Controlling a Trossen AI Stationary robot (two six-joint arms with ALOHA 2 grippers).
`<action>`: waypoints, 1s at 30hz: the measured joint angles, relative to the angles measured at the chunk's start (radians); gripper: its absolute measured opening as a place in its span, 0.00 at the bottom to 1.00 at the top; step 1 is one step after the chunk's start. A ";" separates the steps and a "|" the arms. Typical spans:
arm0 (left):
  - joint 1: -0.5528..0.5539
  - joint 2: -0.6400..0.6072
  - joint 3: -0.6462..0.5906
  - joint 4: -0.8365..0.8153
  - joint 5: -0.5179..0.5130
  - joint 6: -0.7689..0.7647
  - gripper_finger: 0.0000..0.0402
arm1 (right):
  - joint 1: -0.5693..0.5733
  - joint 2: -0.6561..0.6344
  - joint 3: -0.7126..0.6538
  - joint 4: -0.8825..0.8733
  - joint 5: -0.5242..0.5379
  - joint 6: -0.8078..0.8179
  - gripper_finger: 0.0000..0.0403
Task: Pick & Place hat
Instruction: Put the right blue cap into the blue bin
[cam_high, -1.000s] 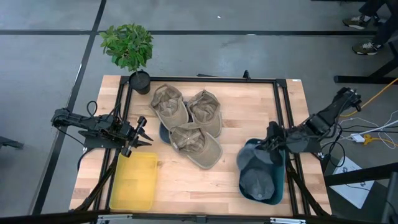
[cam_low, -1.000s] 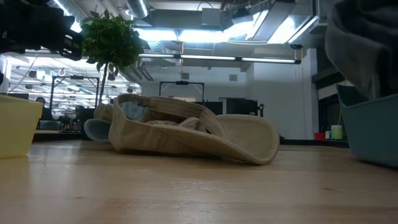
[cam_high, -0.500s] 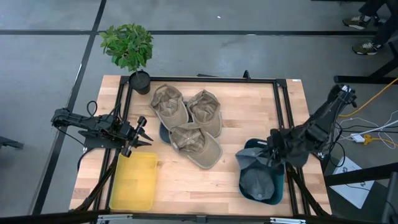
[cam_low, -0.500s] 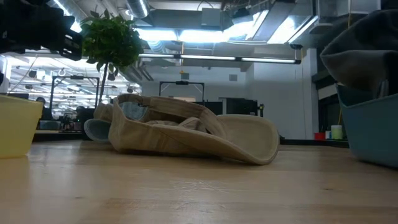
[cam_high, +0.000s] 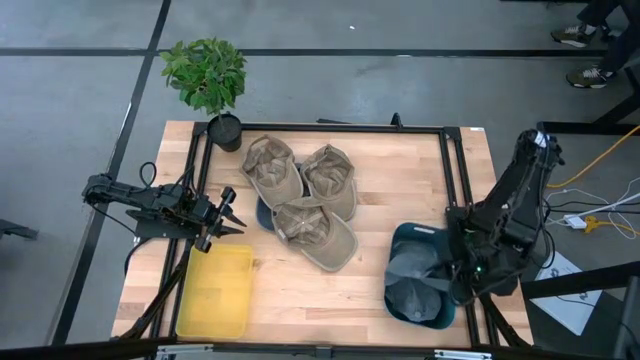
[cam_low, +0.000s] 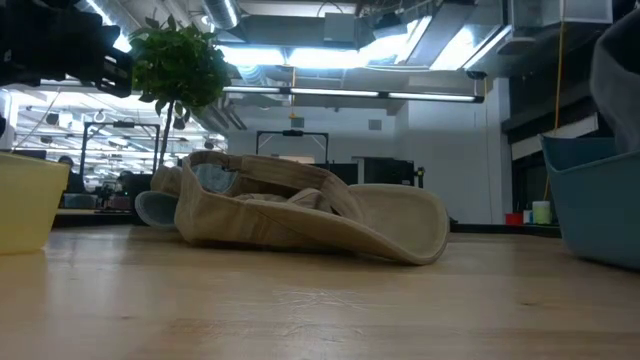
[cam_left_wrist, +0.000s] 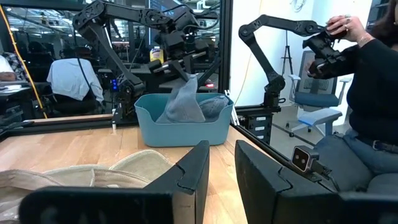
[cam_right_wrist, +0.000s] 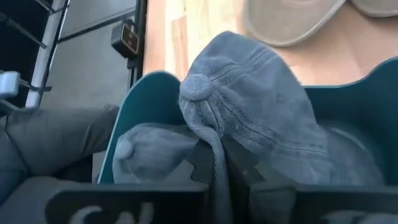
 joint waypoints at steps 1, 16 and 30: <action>0.000 0.000 0.000 0.000 0.000 0.000 0.18 | 0.008 0.006 0.000 0.002 -0.001 0.000 0.05; 0.000 0.000 0.000 0.000 0.000 0.000 0.18 | 0.061 0.116 0.000 0.190 -0.070 -0.061 0.49; 0.000 0.000 0.000 0.000 0.000 0.000 0.18 | 0.063 0.111 0.047 0.238 -0.028 -0.241 0.69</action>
